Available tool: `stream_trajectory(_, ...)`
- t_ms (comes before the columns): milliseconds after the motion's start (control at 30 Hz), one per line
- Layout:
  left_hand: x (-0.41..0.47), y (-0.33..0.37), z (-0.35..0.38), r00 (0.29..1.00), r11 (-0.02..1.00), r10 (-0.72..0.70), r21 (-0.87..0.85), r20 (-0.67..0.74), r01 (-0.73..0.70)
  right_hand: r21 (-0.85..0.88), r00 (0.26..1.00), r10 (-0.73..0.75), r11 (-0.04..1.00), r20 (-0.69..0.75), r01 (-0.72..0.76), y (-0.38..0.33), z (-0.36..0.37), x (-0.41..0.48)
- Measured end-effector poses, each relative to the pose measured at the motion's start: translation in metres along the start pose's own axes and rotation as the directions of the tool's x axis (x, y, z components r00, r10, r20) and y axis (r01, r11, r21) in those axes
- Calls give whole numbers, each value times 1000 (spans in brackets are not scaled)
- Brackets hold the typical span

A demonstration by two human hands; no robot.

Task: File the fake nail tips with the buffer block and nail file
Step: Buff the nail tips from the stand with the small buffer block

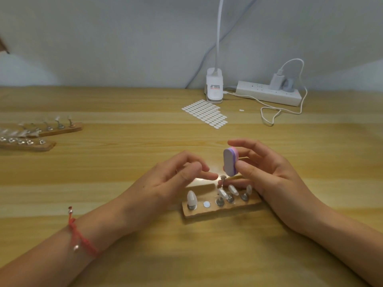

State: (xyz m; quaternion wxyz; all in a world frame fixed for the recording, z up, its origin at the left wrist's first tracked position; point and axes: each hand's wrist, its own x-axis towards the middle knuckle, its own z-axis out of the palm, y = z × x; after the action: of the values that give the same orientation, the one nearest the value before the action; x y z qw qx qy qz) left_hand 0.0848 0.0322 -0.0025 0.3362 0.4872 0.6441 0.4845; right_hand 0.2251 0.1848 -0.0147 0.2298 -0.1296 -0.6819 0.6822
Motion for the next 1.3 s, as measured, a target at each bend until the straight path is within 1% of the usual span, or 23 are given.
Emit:
stream_trajectory(67, -8, -10, -3, 997, 997, 49, 64, -54, -46, -2, 1000, -7, 1000, 6, 7, 0, 0, 0)
stream_trajectory(100, -10, -14, -4, 997, 997, 33, 73, -75, -28, 0, 1000, -11, 1000, 12, 11, 0, -1, 0)
stream_trajectory(267, -3, -17, -4, 997, 997, 29, 67, -76, -24, 17, 999, -28, 999, 25, 28, 0, -4, 2)
stream_trajectory(467, -1, -12, -7, 993, 998, 33, 48, -111, -28, -58, 995, -63, 996, 80, 68, -2, -2, -1)
stream_trajectory(567, -3, -11, -8, 995, 997, 48, 59, -89, -43, -32, 995, -74, 997, 65, 76, -4, -2, -1)
stream_trajectory(633, -4, -9, -8, 996, 995, 49, 96, -76, -41, -47, 997, -79, 996, 20, 80, -6, -4, -1)
stream_trajectory(700, 0, -3, -13, 1000, 989, 0, 148, -32, 5, -73, 997, -68, 995, -46, 65, -5, -9, 0)
stream_trajectory(800, 16, 12, -26, 981, 962, -155, 246, 120, 122, -56, 992, -28, 998, -121, 22, -2, -13, 2)
stream_trajectory(833, 21, 16, -30, 969, 946, -189, 295, 161, 135, -42, 991, -16, 999, -134, 11, -1, -14, 3)
stream_trajectory(933, 36, 21, -31, 943, 897, -211, 435, 256, 82, -22, 990, -15, 1000, -142, 12, 1, -14, 2)
stream_trajectory(1000, 41, 20, -24, 930, 896, -204, 441, 305, 51, -50, 990, -28, 999, -135, 21, 1, -14, 1)
stream_trajectory(1067, 44, 15, -20, 932, 893, -172, 451, 319, 11, -63, 991, -25, 998, -131, 17, 0, -13, 1)
stream_trajectory(1133, 45, 10, -19, 943, 889, -137, 458, 305, -19, -67, 991, -27, 998, -128, 19, 0, -13, 1)
stream_trajectory(1200, 43, 7, -20, 960, 903, -112, 429, 255, -8, -65, 992, -24, 998, -123, 16, -1, -13, 1)
stream_trajectory(1267, 38, 6, -21, 985, 933, -73, 359, 157, 12, -56, 993, -15, 998, -118, 9, -2, -13, 0)
stream_trajectory(1300, 35, 5, -22, 994, 956, -52, 293, 94, 22, -51, 992, -15, 999, -122, 9, -2, -12, 0)
